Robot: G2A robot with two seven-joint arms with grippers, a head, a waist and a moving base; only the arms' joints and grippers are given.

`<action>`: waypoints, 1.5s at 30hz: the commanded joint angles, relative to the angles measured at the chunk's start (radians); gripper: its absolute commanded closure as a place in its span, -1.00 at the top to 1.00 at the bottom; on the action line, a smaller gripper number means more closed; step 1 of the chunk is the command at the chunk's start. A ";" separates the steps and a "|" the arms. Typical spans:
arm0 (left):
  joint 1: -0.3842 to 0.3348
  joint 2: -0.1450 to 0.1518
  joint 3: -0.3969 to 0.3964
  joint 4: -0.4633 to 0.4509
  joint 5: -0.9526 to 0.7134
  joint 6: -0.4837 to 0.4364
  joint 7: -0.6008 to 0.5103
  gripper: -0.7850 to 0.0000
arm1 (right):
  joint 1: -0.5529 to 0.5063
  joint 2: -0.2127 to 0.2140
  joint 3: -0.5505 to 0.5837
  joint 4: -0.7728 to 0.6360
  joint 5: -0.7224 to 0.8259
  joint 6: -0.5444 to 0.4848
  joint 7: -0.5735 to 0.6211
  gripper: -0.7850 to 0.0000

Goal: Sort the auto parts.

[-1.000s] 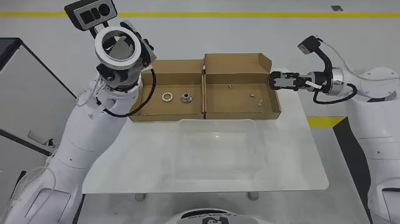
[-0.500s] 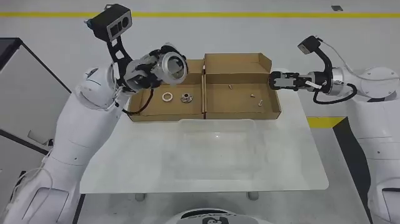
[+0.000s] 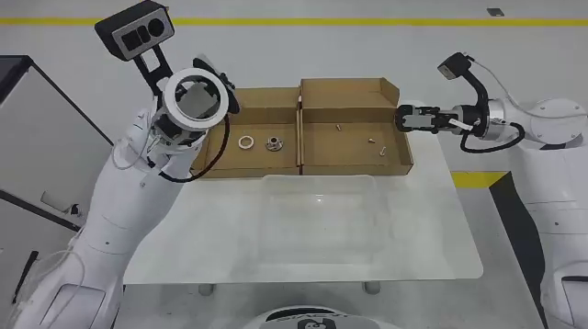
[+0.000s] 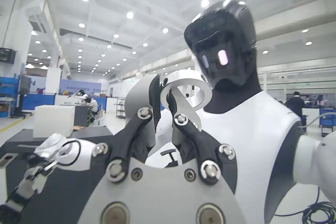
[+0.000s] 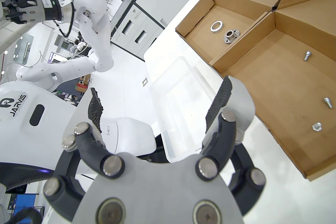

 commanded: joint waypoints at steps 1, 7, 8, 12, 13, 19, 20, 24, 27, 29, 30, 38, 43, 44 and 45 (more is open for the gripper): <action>-0.001 0.000 -0.001 -0.006 -0.016 0.000 0.000 -1.00 | 0.000 0.000 0.000 0.000 0.000 0.000 0.000 1.00; -0.001 0.012 -0.026 0.050 0.145 0.000 0.000 -1.00 | 0.000 0.000 0.000 0.000 0.000 0.000 0.000 1.00; -0.001 0.015 -0.031 0.066 0.192 0.000 0.000 -1.00 | 0.000 0.000 0.000 0.000 0.000 0.000 0.000 1.00; 0.001 0.020 -0.053 0.104 0.352 0.000 0.000 -1.00 | 0.000 0.000 0.000 0.000 0.000 0.000 0.000 1.00; 0.002 0.020 -0.058 0.110 0.381 0.000 0.000 -1.00 | 0.000 0.000 0.000 0.000 0.000 0.000 0.000 1.00; 0.013 0.007 -0.060 0.092 0.370 0.000 0.000 -1.00 | 0.000 0.000 0.000 0.000 0.000 0.000 0.000 1.00; 0.014 0.004 -0.056 0.079 0.334 0.000 0.000 -1.00 | 0.000 0.000 0.000 0.000 0.000 0.000 0.000 1.00; 0.015 -0.003 -0.035 0.037 0.165 0.000 0.000 -1.00 | 0.000 0.000 0.000 0.000 0.000 0.000 0.000 1.00; 0.011 -0.004 -0.027 0.019 0.090 0.000 0.000 -1.00 | 0.000 0.000 0.000 0.000 0.000 0.000 0.000 1.00; 0.011 -0.004 -0.023 0.007 0.050 0.000 0.000 -1.00 | 0.000 0.000 0.000 0.000 0.000 0.000 0.000 1.00; 0.010 -0.003 -0.024 0.005 0.042 0.000 0.000 -1.00 | 0.000 0.000 0.000 0.000 0.000 0.000 0.000 1.00; 0.012 0.001 -0.013 -0.002 0.052 0.000 0.000 -1.00 | 0.000 0.000 0.000 0.000 0.000 0.000 0.000 1.00; 0.012 0.001 -0.013 -0.002 0.052 0.000 0.000 -1.00 | 0.000 0.000 0.000 0.000 0.000 0.000 0.000 1.00; 0.014 0.001 -0.013 -0.001 0.054 0.007 0.004 -1.00 | 0.000 0.000 0.000 0.000 0.000 0.000 0.000 1.00; 0.020 0.002 -0.022 0.007 0.082 0.034 0.019 -1.00 | 0.000 0.000 0.000 0.000 0.000 0.000 0.000 1.00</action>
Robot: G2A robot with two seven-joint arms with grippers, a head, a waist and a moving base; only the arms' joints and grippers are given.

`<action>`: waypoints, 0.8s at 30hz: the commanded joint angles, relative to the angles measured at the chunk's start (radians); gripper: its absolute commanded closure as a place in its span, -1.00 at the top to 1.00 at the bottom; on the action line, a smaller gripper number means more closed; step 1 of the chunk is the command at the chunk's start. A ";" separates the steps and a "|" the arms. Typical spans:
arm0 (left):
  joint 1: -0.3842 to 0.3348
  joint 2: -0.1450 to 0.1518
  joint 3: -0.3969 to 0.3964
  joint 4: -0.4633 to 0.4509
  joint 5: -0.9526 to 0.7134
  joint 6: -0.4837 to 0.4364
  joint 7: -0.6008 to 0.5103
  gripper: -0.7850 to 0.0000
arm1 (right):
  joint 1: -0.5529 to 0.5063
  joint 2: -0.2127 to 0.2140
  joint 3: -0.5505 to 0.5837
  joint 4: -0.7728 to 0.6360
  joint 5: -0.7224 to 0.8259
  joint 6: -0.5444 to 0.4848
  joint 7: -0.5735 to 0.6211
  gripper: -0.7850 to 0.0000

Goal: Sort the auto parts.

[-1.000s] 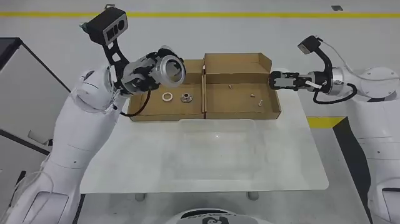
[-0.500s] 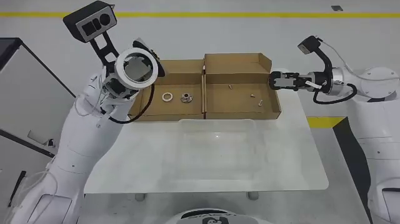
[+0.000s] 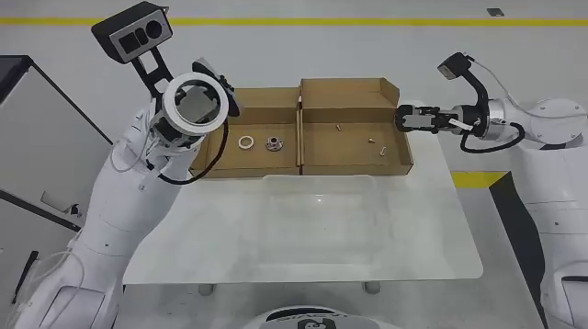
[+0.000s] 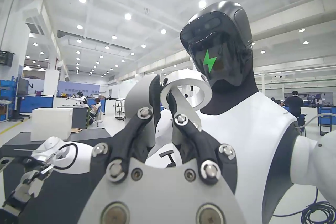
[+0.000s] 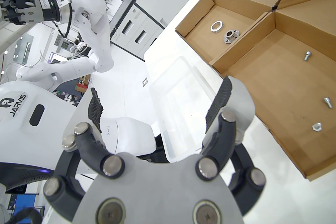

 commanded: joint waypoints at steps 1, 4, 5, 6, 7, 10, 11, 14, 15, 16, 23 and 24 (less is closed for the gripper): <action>0.007 0.001 -0.019 0.013 0.077 0.055 0.022 -1.00 | 0.000 0.000 0.000 0.000 0.000 0.000 0.000 1.00; 0.010 0.000 -0.043 0.023 0.267 0.136 0.059 -1.00 | 0.000 0.000 0.000 0.000 0.000 0.000 0.000 1.00; 0.013 -0.001 -0.042 0.018 0.323 0.161 0.080 -1.00 | 0.000 0.000 0.000 0.000 0.000 0.000 0.000 1.00; 0.014 -0.002 -0.048 0.020 0.396 0.190 0.098 -1.00 | 0.000 0.000 0.000 0.000 0.000 0.000 0.000 1.00; 0.010 -0.002 -0.053 0.013 0.494 0.220 0.107 -1.00 | 0.000 0.000 0.000 0.000 0.000 0.000 0.000 1.00; 0.021 -0.011 -0.025 -0.012 0.641 0.300 0.169 -1.00 | 0.000 0.000 0.000 0.000 0.000 0.000 0.000 1.00; 0.016 -0.012 -0.018 -0.008 0.699 0.324 0.169 -1.00 | 0.000 0.000 0.000 0.000 0.000 0.000 0.000 1.00; 0.007 -0.017 0.007 0.005 0.816 0.397 0.181 -1.00 | 0.000 0.000 0.000 0.000 0.000 0.000 0.000 1.00; -0.001 -0.017 0.012 0.012 0.863 0.424 0.177 -1.00 | 0.000 0.000 0.000 0.000 0.000 0.000 0.000 1.00; -0.007 -0.018 0.019 0.019 0.911 0.448 0.169 -1.00 | 0.000 0.000 0.000 0.000 0.000 0.000 0.000 1.00; -0.037 -0.021 0.072 0.054 1.107 0.603 0.089 -1.00 | 0.000 0.000 0.000 0.000 0.000 0.000 0.000 1.00; -0.038 -0.021 0.080 0.059 1.116 0.619 0.081 -1.00 | 0.000 0.000 0.000 0.000 0.000 0.000 0.000 1.00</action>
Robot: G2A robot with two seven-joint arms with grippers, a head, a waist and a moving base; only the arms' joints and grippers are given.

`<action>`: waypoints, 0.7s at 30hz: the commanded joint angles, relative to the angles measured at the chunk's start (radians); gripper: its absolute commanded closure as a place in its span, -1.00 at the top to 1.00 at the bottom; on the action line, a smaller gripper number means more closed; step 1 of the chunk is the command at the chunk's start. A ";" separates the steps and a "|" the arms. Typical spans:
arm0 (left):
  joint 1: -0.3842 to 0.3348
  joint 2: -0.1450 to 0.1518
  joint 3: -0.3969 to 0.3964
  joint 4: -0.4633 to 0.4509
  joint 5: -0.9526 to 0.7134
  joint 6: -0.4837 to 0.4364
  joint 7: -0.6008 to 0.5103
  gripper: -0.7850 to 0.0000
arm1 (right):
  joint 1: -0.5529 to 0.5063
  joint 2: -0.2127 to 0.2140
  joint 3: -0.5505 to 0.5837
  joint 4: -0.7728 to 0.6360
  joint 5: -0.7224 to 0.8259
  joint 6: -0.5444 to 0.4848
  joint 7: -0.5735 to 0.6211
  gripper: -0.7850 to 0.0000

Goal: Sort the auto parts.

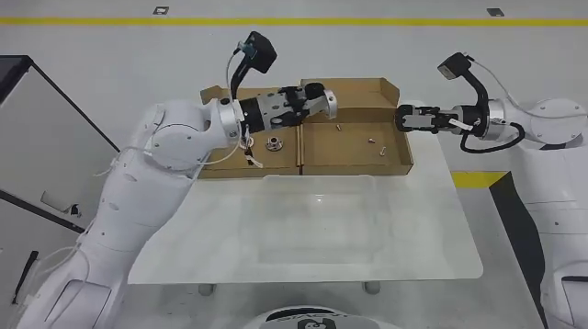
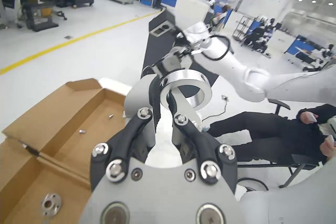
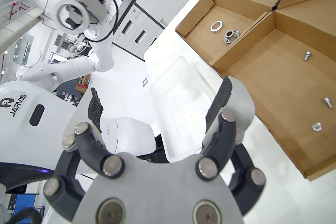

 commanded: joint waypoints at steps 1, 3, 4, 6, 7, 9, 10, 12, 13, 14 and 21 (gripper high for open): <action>-0.004 -0.001 0.014 0.012 0.027 0.031 -0.018 -1.00 | 0.000 0.000 0.000 0.000 0.000 0.000 0.000 1.00; -0.011 -0.001 0.023 0.029 0.079 0.060 -0.037 -1.00 | 0.000 0.000 0.000 0.000 0.000 0.000 0.000 1.00; -0.014 -0.001 0.027 0.038 0.109 0.071 -0.043 -1.00 | 0.000 0.000 0.000 0.000 0.000 0.000 0.000 1.00; -0.022 0.000 0.033 0.055 0.138 0.088 -0.071 -1.00 | 0.000 0.000 0.000 0.000 0.000 0.000 0.000 1.00; -0.031 0.001 0.031 0.065 0.158 0.093 -0.087 -1.00 | 0.000 0.000 0.000 0.000 0.000 0.000 0.000 1.00; -0.049 0.004 0.031 0.092 0.195 0.097 -0.144 -1.00 | 0.000 0.000 0.000 0.000 0.000 0.000 0.000 1.00; -0.060 0.005 0.028 0.104 0.195 0.098 -0.166 -1.00 | 0.000 0.000 0.000 0.000 0.000 0.000 0.000 1.00; -0.084 0.009 0.023 0.138 0.224 0.102 -0.224 -1.00 | 0.000 0.000 0.000 0.000 0.000 0.000 0.000 1.00; -0.095 0.009 0.017 0.152 0.216 0.104 -0.239 -1.00 | 0.000 0.000 0.000 0.000 0.000 0.000 0.000 1.00; -0.107 0.011 0.010 0.170 0.221 0.108 -0.252 -1.00 | 0.000 0.000 0.000 0.000 0.000 0.000 0.000 1.00; -0.141 0.018 -0.003 0.262 0.283 0.157 -0.335 -1.00 | 0.000 0.000 0.000 0.000 0.000 0.000 0.000 1.00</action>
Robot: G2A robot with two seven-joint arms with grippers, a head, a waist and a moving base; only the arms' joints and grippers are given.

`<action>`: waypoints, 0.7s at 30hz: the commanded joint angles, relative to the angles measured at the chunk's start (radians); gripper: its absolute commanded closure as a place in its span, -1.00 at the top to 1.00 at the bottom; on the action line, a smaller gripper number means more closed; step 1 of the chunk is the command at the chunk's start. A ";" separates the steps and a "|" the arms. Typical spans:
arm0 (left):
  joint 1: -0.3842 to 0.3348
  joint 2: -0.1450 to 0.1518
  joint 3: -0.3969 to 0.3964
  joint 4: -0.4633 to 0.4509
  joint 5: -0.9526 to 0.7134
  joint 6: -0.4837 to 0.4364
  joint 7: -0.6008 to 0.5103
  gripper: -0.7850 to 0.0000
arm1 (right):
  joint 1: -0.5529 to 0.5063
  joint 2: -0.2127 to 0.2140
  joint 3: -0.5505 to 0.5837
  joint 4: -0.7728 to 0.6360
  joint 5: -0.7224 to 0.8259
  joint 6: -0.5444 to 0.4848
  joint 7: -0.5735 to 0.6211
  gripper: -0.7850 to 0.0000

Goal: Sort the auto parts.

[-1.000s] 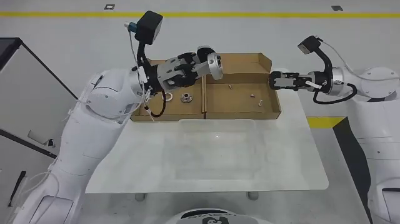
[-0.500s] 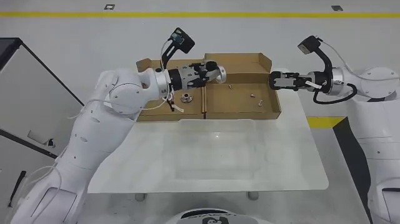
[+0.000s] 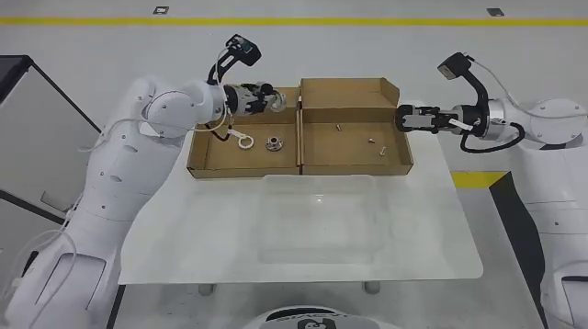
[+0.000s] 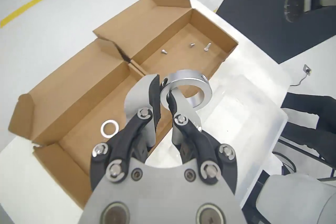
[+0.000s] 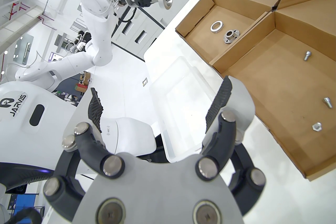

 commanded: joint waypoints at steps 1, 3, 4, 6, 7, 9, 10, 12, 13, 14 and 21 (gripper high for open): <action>-0.001 0.001 0.003 0.015 0.006 0.003 -0.019 -1.00 | 0.000 0.000 0.000 0.000 0.000 0.000 0.000 1.00; -0.001 0.001 0.003 0.015 0.006 0.003 -0.019 -1.00 | 0.000 0.000 0.000 0.000 0.000 0.000 0.000 1.00; -0.001 0.001 0.003 0.015 0.006 0.003 -0.019 -1.00 | 0.000 0.000 0.000 0.000 0.000 0.000 0.000 1.00; -0.001 0.001 0.003 0.015 0.006 0.003 -0.019 -1.00 | 0.000 0.000 0.000 0.000 0.000 0.000 0.000 1.00; -0.001 0.001 0.003 0.015 0.006 0.003 -0.019 -1.00 | 0.000 0.000 0.000 0.000 0.000 0.000 0.000 1.00; 0.004 0.001 0.005 0.015 0.020 0.013 -0.008 -1.00 | 0.000 0.000 0.000 0.000 0.000 0.000 0.000 1.00; 0.007 -0.001 0.017 0.020 0.053 0.057 -0.012 -1.00 | 0.000 0.000 0.000 0.000 0.000 0.000 0.000 1.00; -0.013 -0.008 0.061 0.038 0.130 0.129 -0.032 -1.00 | 0.000 0.000 0.000 0.000 0.000 0.000 0.000 1.00; -0.027 -0.014 0.085 0.077 0.155 0.177 -0.051 -1.00 | 0.000 0.000 0.000 0.000 0.000 0.000 0.000 1.00; -0.050 -0.022 0.110 0.105 0.177 0.219 -0.064 -1.00 | 0.000 0.000 0.000 0.000 0.000 0.000 0.000 1.00; -0.189 -0.088 0.266 0.343 0.242 0.370 -0.130 -1.00 | 0.000 0.000 0.000 0.000 0.000 0.000 0.000 1.00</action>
